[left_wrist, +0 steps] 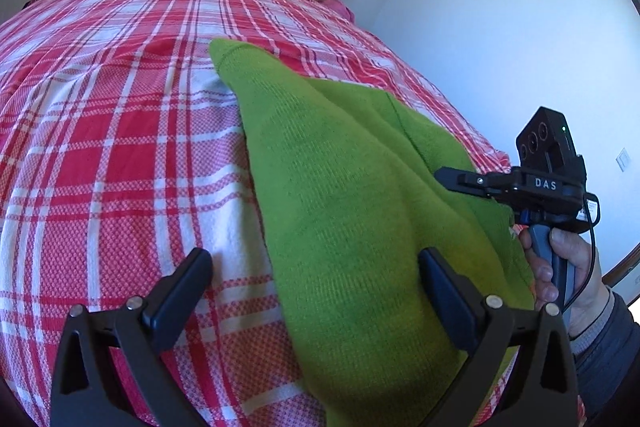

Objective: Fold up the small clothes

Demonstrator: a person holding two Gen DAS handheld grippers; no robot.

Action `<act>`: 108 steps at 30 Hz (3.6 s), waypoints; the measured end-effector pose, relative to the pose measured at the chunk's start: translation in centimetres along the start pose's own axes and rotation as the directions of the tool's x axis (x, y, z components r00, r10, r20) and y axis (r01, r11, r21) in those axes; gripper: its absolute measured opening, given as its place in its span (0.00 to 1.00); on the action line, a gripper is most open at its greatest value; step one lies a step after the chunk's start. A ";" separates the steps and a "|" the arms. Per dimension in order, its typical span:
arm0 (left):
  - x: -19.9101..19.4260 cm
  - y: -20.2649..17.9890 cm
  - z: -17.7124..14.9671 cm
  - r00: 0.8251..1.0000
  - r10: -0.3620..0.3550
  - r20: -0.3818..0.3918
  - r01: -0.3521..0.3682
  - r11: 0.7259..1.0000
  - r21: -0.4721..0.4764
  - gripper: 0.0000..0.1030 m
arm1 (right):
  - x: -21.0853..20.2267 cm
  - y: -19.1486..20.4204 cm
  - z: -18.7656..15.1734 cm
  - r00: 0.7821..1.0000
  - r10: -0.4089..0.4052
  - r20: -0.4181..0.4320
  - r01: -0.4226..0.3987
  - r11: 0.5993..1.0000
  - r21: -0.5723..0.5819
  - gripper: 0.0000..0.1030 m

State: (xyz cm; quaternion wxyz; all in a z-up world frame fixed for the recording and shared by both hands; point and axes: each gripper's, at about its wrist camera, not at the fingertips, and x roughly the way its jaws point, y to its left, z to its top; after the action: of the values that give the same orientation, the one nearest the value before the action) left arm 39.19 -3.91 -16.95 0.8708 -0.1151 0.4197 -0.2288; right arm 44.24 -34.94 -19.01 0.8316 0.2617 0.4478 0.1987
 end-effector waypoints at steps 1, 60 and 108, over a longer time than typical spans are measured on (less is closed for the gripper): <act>0.0 -0.1 0.0 1.000 0.002 0.002 -0.002 1.000 0.005 1.00 | 0.0 0.0 -0.1 1.000 -0.001 0.002 0.001 1.000 -0.004 0.40; -18.8 3.9 -6.8 0.975 0.100 0.198 -0.095 0.995 -0.033 0.32 | 2.9 19.6 -10.0 0.985 0.167 -0.030 -0.170 0.964 -0.204 0.26; -33.5 16.4 -15.6 0.880 0.353 0.319 -0.274 0.923 -0.269 0.23 | 17.8 38.8 -18.0 0.913 0.272 -0.304 -0.373 0.858 -0.353 0.26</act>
State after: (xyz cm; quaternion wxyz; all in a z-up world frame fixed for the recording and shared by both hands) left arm 13.75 26.73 -10.34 0.9407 -0.1792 0.2879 -0.0120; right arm 34.50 10.16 -14.98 0.7605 0.1300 0.4452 0.4545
